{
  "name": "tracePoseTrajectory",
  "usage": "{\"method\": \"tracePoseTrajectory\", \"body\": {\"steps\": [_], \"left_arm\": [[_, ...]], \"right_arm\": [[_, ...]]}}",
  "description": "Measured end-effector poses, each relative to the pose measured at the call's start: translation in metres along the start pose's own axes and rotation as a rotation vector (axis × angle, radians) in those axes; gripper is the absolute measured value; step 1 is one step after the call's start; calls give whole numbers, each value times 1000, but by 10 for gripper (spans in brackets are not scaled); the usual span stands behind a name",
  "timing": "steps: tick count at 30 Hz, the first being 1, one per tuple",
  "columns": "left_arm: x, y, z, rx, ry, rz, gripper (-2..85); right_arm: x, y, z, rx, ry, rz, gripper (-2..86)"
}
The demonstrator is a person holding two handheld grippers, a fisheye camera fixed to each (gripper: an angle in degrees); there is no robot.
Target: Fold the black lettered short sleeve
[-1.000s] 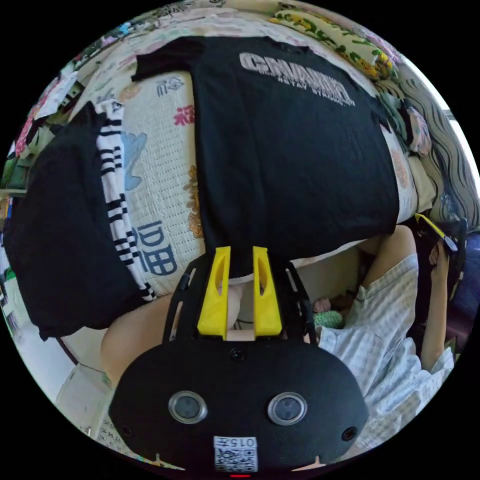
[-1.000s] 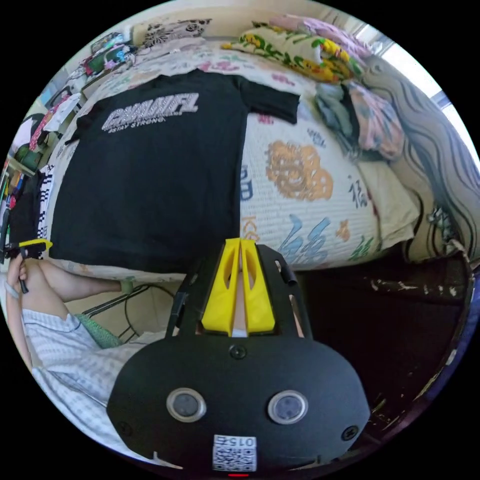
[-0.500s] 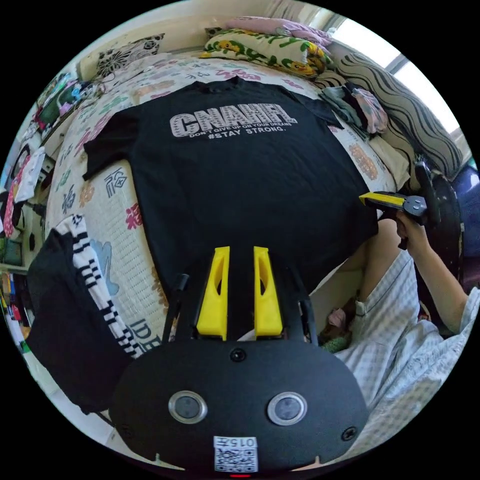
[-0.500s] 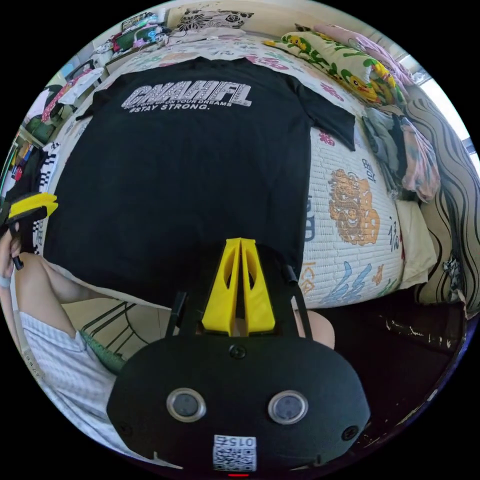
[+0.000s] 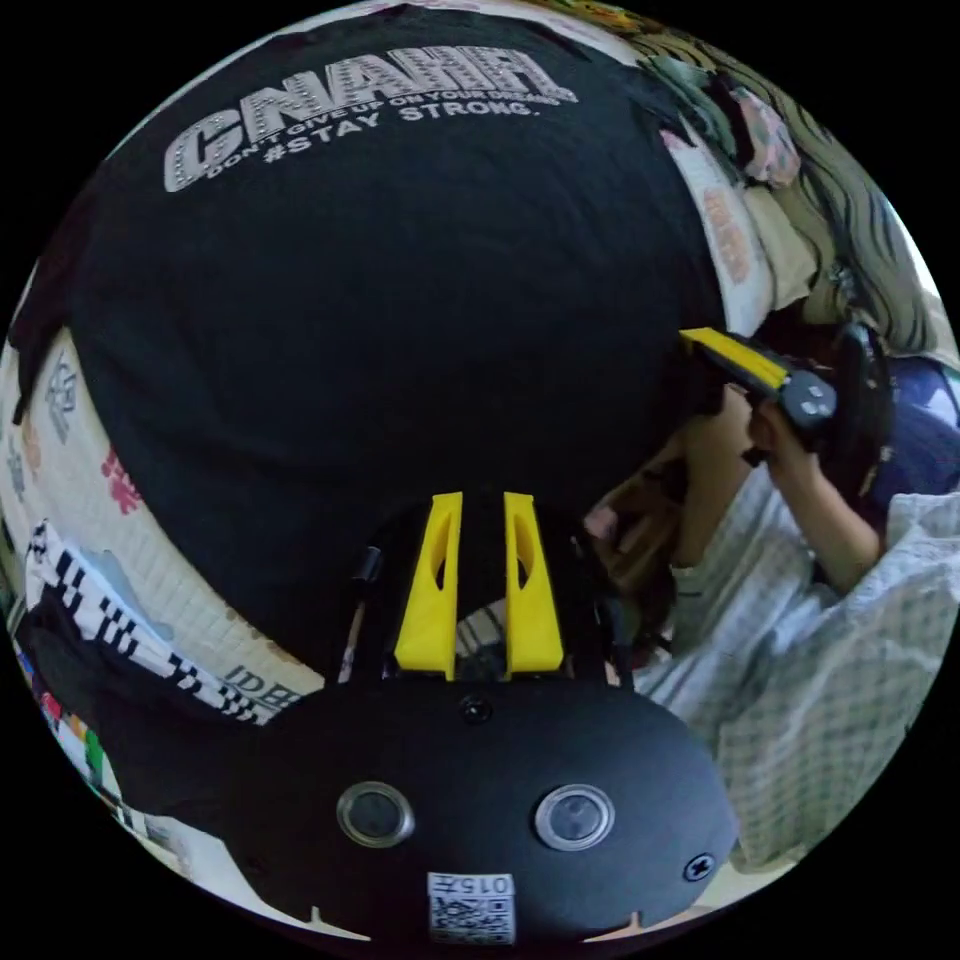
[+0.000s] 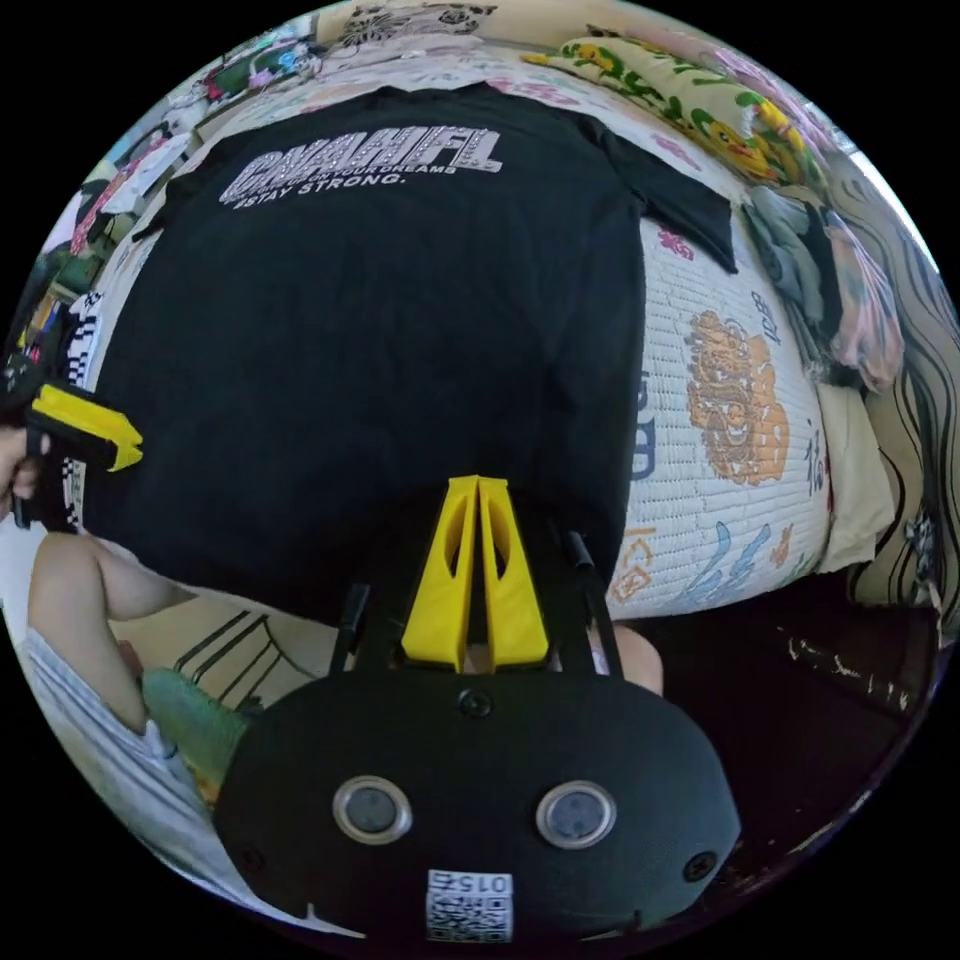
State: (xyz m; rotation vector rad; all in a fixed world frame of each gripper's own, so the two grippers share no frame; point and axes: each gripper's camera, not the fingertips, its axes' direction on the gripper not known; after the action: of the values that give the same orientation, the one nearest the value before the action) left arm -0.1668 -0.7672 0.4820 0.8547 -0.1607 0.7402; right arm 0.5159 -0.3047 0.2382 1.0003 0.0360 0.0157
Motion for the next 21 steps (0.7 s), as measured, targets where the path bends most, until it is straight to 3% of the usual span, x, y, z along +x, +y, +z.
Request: {"method": "tracePoseTrajectory", "body": {"steps": [5,11,16,21], "left_arm": [[75,-134,-61,197,-164,155,72],[190,-411,-48,337,-205,386,77],[261,-598,24,285,-295,397,86],[273,-661,98,145,-378,370,99]], "right_arm": [[122,-34,-43,129,-119,255,-10],[290,-123,-20,236,-193,448,-6],[370,-178,23,217,-476,475,33],[388,-203,58,162,-643,399,54]]}}
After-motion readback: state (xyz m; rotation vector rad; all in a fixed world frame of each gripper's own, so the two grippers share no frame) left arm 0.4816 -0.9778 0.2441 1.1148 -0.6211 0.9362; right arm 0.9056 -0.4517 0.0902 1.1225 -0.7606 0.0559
